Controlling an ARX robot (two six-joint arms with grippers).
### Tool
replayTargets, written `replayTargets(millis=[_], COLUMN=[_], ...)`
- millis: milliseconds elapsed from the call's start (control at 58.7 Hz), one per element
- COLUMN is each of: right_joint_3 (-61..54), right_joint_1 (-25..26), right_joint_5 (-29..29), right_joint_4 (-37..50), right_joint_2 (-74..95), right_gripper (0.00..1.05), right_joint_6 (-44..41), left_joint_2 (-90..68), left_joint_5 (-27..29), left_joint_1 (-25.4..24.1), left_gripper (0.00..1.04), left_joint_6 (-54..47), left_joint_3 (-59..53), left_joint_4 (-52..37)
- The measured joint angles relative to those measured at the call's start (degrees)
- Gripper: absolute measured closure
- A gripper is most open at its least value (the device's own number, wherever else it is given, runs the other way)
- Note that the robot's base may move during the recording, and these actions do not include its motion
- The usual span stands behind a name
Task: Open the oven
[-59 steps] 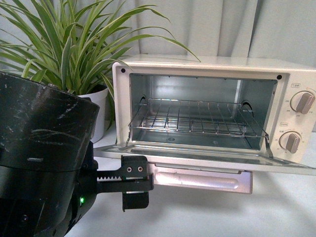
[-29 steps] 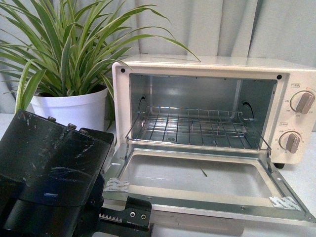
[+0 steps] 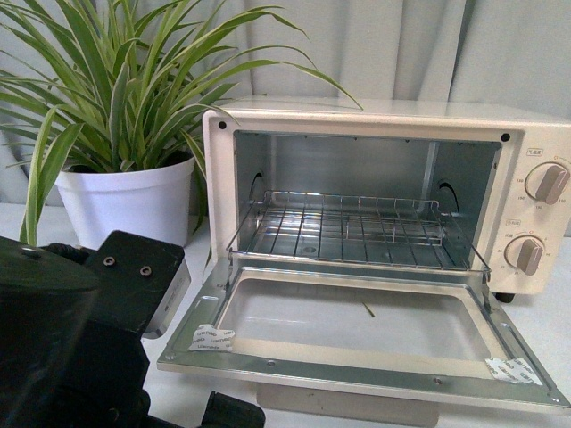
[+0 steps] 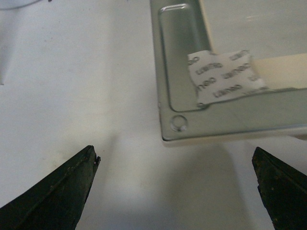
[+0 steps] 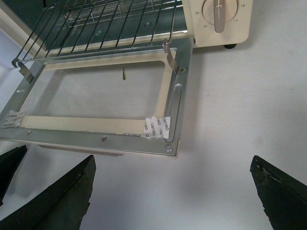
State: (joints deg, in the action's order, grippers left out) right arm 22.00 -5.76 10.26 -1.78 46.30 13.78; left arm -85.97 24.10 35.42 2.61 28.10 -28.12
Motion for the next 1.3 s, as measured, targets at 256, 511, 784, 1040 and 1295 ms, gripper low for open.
replayTargets(millis=[256,511,784,1040,1295], right_joint_3=[-4.5,-6.1,-9.6,-17.2,-19.23], right_joint_1=[0.7,6.93,9.01,6.25,5.97], right_joint_5=[3.04,11.87,14.43,-5.22,-10.21], right_joint_4=[-9.11,-20.68,-18.88,-2.56,1.29], right_joint_2=[-12.37,-25.81,-32.5,-40.68,-43.63], right_gripper=[0.09,0.09,0.09,0.28,0.73], right_joint_6=[-1.62,-5.49,-5.62,-10.34,-13.14], left_joint_2=[19.43,39.39,59.47,62.55,71.45], left_joint_5=[2.45,4.26,4.24,2.67,-7.39], left_joint_1=[3.28,1.11,-4.02,-7.04,-17.9], left_gripper=[0.07,0.07,0.07,0.26,0.71], left_joint_6=[-0.22,0.59,6.51,1.42,-1.57], left_joint_3=[-6.71,-13.75,-19.37,-24.52,-26.64], left_joint_4=[5.51,14.03,23.28,11.02,14.95])
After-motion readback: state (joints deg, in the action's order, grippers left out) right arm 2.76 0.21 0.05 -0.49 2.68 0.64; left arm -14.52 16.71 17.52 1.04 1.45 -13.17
